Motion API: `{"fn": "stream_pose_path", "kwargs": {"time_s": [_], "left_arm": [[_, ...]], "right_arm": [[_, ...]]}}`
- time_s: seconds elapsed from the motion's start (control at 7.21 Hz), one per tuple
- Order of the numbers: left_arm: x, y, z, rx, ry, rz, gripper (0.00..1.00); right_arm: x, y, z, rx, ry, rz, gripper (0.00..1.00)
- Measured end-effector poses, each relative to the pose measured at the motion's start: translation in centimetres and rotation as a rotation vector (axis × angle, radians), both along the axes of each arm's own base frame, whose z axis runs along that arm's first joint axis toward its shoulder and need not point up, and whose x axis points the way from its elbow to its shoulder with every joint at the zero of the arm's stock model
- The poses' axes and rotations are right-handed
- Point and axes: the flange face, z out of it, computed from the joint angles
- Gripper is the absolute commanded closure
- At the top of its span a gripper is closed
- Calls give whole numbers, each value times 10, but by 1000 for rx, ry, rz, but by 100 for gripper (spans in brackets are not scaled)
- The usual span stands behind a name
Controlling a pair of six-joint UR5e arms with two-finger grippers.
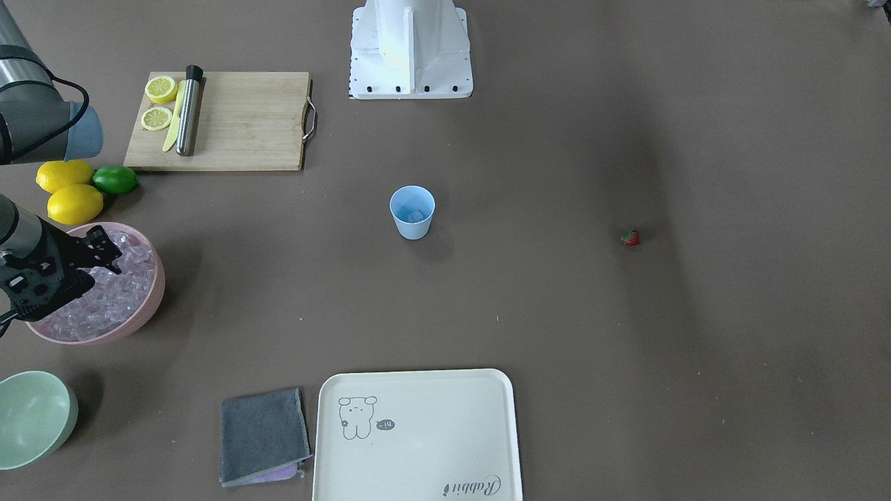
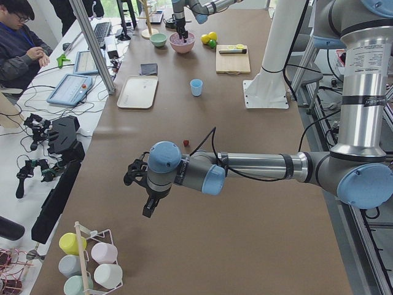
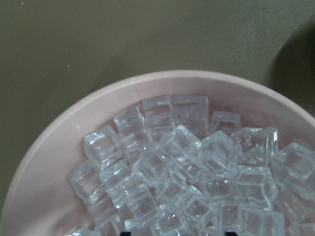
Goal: Put ice and strawberries in cup
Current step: 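Lower the right gripper into the ice and grasp a third cube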
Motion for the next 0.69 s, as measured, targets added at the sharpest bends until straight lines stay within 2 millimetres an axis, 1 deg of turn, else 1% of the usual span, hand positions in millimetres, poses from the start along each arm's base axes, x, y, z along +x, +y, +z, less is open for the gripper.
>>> {"fn": "stream_pose_path", "kwargs": {"time_s": [0.28,0.42,0.55,0.69], "left_arm": [[0,-2,-3,4,1,0,1],[0,-4,-5,6,1,1,1],[0,-5,-6,8,0,1,1],[0,-6,-7,9,1,1,1]], "right_arm": [[0,4,7,-1,3,-14,31],[-2,5,7,-3,3,-16,31],[-5,6,6,-5,4,-18,40],[-8,7,7,-7,6,-21,61]]}}
